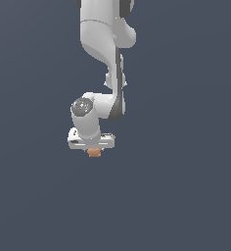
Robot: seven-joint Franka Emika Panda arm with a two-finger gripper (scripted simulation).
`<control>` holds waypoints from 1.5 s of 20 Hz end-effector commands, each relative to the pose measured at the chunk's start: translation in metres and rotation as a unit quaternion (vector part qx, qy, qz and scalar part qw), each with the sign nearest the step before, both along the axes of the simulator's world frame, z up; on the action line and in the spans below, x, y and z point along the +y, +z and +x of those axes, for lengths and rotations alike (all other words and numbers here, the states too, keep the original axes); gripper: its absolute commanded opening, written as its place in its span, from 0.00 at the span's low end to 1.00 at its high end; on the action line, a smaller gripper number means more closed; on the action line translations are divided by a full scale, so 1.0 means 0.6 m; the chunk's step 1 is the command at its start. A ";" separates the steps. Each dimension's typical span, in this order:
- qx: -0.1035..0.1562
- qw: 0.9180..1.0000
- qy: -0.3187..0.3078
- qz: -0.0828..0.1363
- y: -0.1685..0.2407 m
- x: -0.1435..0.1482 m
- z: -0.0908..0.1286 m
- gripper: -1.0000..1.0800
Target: Pick up the object and move it to a goal position.
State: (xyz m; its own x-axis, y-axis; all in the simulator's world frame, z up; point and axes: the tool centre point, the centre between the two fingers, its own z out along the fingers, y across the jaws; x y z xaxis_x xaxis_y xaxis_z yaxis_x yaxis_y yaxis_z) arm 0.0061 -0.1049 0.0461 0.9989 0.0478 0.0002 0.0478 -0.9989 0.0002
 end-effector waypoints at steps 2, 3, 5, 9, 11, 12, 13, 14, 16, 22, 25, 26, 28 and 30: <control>-0.001 1.000 0.000 0.000 0.016 0.006 -0.004 0.00; -0.001 1.000 0.000 0.000 0.023 0.008 -0.006 0.00; -0.001 1.000 0.000 0.000 0.038 0.013 -0.010 0.00; -0.001 1.000 0.000 0.000 0.078 0.027 -0.021 0.00; -0.001 1.000 0.000 0.000 0.103 0.036 -0.029 0.00; -0.001 1.000 0.000 0.000 0.117 0.041 -0.033 0.00; -0.001 1.000 0.000 0.000 0.132 0.046 -0.037 0.00; -0.001 1.000 0.000 0.000 0.148 0.052 -0.041 0.00; -0.001 1.000 0.000 0.000 0.181 0.063 -0.050 0.00; 0.000 1.000 0.000 -0.001 0.284 0.099 -0.078 0.00; 0.000 1.000 0.000 -0.001 0.341 0.119 -0.093 0.00; 0.000 1.000 0.000 -0.001 0.361 0.125 -0.098 0.00; 0.000 1.000 0.000 -0.001 0.399 0.139 -0.108 0.00; 0.000 1.000 0.000 -0.001 0.436 0.152 -0.117 0.00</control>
